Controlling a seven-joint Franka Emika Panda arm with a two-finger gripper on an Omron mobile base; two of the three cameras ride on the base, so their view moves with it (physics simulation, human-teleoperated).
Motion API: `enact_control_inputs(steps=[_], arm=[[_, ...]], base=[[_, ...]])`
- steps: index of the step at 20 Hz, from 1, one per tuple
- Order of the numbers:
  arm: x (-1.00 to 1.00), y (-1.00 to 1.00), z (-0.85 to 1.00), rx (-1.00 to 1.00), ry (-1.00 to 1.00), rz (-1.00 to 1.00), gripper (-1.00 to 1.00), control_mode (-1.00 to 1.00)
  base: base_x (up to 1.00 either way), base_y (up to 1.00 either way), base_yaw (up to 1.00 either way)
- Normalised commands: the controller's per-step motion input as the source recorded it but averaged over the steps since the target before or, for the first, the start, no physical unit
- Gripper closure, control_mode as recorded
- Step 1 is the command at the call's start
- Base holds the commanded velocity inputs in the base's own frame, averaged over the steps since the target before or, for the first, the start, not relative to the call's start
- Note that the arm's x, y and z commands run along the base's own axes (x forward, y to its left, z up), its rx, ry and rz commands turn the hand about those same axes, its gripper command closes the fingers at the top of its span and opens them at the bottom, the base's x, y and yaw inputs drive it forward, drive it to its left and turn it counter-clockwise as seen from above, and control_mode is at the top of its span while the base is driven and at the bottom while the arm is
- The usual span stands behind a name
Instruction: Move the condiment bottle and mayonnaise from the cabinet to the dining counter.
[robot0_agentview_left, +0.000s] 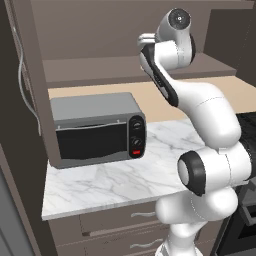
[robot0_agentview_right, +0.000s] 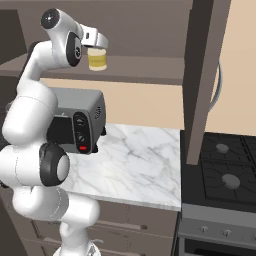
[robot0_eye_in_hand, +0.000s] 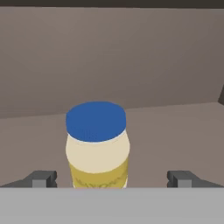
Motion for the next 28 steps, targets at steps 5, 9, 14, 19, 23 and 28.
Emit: enact_control_inputs(steps=[5, 9, 14, 19, 23, 28], arm=[[0.39, 0.04, -0.04, 0.00, 0.01, 0.00, -1.00, -1.00], [0.41, 0.10, 0.00, 0.00, 0.00, 0.00, -1.00, -1.00], [0.44, 0.09, 0.00, 0.00, 0.00, 0.00, -1.00, -1.00], [0.39, 0.02, -0.01, 0.00, 0.00, 0.00, -1.00, -1.00], [0.33, 0.00, -0.05, 0.00, 0.00, 0.00, 1.00, -1.00], [0.01, 0.00, -0.01, 0.00, 0.00, 0.00, 1.00, -1.00]], base=[[0.00, 0.00, 0.00], [0.00, 0.00, 0.00], [0.00, 0.00, 0.00], [0.00, 0.00, 0.00], [0.00, 0.00, 0.00], [0.00, 0.00, 0.00]])
